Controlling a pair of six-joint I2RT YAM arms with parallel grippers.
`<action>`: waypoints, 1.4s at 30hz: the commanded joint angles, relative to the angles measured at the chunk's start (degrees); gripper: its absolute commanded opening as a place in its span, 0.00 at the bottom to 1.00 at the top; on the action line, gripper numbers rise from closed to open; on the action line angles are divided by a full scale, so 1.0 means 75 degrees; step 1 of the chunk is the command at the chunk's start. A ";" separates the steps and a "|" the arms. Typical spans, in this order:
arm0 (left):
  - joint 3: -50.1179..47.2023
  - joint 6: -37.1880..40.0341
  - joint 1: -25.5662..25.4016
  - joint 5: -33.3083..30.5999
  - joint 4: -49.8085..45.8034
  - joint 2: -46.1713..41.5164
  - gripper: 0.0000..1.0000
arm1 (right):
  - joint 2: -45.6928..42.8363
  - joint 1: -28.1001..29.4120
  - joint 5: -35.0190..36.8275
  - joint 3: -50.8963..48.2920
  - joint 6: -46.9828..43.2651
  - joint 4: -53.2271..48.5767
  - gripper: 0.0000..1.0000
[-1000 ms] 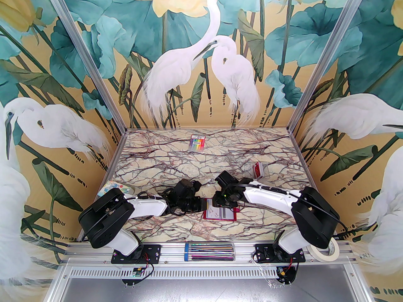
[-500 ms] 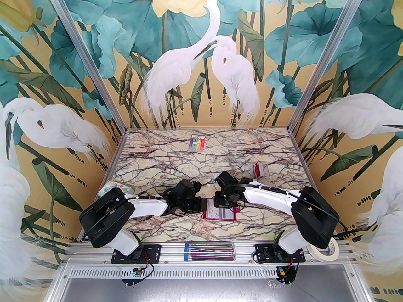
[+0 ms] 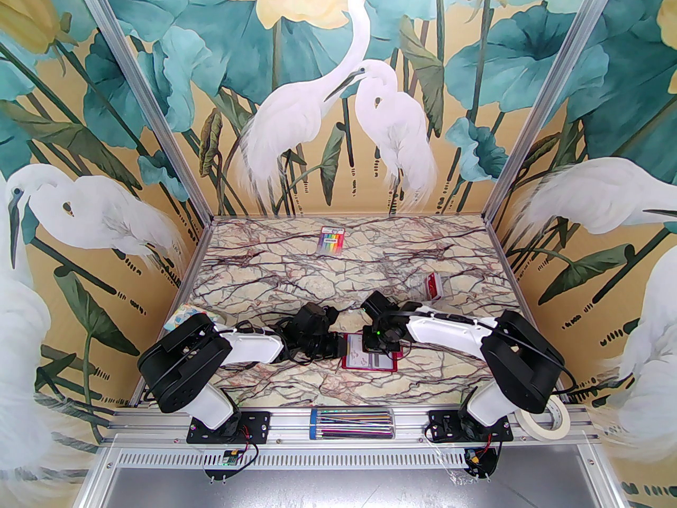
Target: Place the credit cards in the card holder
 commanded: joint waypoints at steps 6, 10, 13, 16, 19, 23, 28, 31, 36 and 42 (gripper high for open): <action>-0.0114 0.0025 -0.0050 -0.0110 0.0098 0.0086 0.16 | 0.0063 0.0054 0.0008 -0.0183 0.0049 0.0139 0.12; -0.0130 0.0021 -0.0050 -0.0110 0.0117 0.0087 0.17 | 0.0098 0.0047 0.0053 -0.0194 0.0047 0.0133 0.10; -0.0151 0.0006 -0.0050 -0.0111 0.0133 0.0082 0.16 | 0.0109 0.0045 0.0101 -0.0217 0.0060 0.0116 0.09; -0.0179 -0.0010 -0.0050 -0.0110 0.0140 0.0035 0.16 | 0.0109 0.0037 0.0125 -0.0275 0.0087 0.0138 0.09; -0.0185 -0.0016 -0.0050 -0.0110 0.0137 -0.0038 0.17 | 0.0139 0.0047 0.0125 -0.0334 0.0093 0.0157 0.08; -0.0167 -0.0043 -0.0052 -0.0110 0.0123 -0.0205 0.21 | 0.0169 0.0046 0.0154 -0.0387 0.0101 0.0180 0.07; -0.0111 -0.0080 -0.0050 -0.0058 0.0095 -0.0436 0.25 | 0.0156 0.0050 0.0222 -0.0387 0.0090 0.0116 0.06; -0.0057 -0.0102 -0.0047 0.0004 0.0116 -0.0494 0.26 | 0.0156 0.0046 0.0247 -0.0399 0.0092 0.0114 0.06; 0.0041 -0.0150 -0.0084 0.0205 0.0261 -0.0432 0.29 | 0.0168 0.0039 0.0244 -0.0447 0.0093 0.0162 0.06; 0.0145 -0.0137 -0.0156 0.0243 0.0289 -0.0276 0.33 | 0.0169 0.0049 0.0242 -0.0469 0.0086 0.0168 0.05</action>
